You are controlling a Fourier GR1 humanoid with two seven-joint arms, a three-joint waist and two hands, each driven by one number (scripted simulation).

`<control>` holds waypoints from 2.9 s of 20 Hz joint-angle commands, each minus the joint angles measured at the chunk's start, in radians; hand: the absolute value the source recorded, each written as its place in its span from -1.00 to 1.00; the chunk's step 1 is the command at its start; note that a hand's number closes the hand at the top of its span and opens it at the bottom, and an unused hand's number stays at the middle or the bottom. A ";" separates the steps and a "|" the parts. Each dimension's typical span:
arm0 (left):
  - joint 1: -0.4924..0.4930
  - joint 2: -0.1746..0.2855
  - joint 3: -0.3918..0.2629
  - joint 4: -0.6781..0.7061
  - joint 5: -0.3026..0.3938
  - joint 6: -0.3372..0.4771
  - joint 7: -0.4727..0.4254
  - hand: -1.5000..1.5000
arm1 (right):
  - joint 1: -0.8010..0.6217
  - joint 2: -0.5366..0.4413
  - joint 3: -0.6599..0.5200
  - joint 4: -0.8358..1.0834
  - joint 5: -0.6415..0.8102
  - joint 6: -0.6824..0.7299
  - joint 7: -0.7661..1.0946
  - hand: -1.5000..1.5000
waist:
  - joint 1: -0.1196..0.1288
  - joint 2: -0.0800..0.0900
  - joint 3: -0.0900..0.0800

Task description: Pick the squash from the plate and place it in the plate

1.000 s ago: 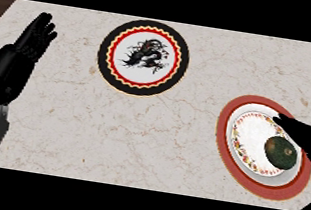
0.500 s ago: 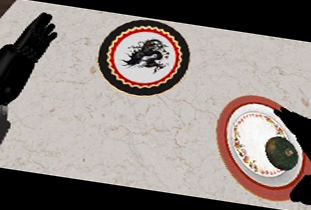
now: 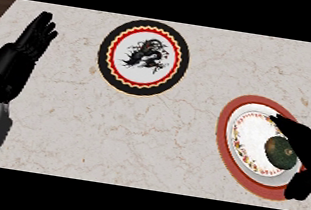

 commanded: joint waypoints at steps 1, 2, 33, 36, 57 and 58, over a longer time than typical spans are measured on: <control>-0.030 0.020 0.038 0.008 0.022 -0.050 0.032 0.00 | -0.029 0.103 0.049 0.112 0.075 -0.042 -0.015 -1.00 | 0.004 0.001 0.000; 0.072 -0.049 -0.015 -0.070 -0.036 0.002 -0.009 0.00 | 0.025 0.042 -0.002 0.057 0.054 -0.005 -0.069 -1.00 | 0.001 -0.001 0.000; -0.094 -0.097 -0.038 -0.028 -0.055 -0.065 0.022 0.00 | -0.696 0.006 -0.175 0.796 0.138 -0.310 -0.805 1.00 | 0.160 0.057 0.008; -0.107 -0.089 -0.025 -0.015 -0.053 -0.068 0.016 0.00 | -0.777 0.019 -0.222 0.845 0.068 -0.291 -0.922 1.00 | 0.155 0.055 0.007; -0.075 -0.057 0.035 0.019 -0.023 -0.098 0.032 0.00 | -1.206 0.342 -0.250 1.269 -0.064 -0.129 -1.130 1.00 | 0.076 0.023 0.000; -0.093 -0.074 0.012 -0.003 -0.060 -0.061 0.048 0.00 | -1.241 0.338 -0.256 1.291 -0.068 -0.111 -1.123 1.00 | 0.082 0.026 0.000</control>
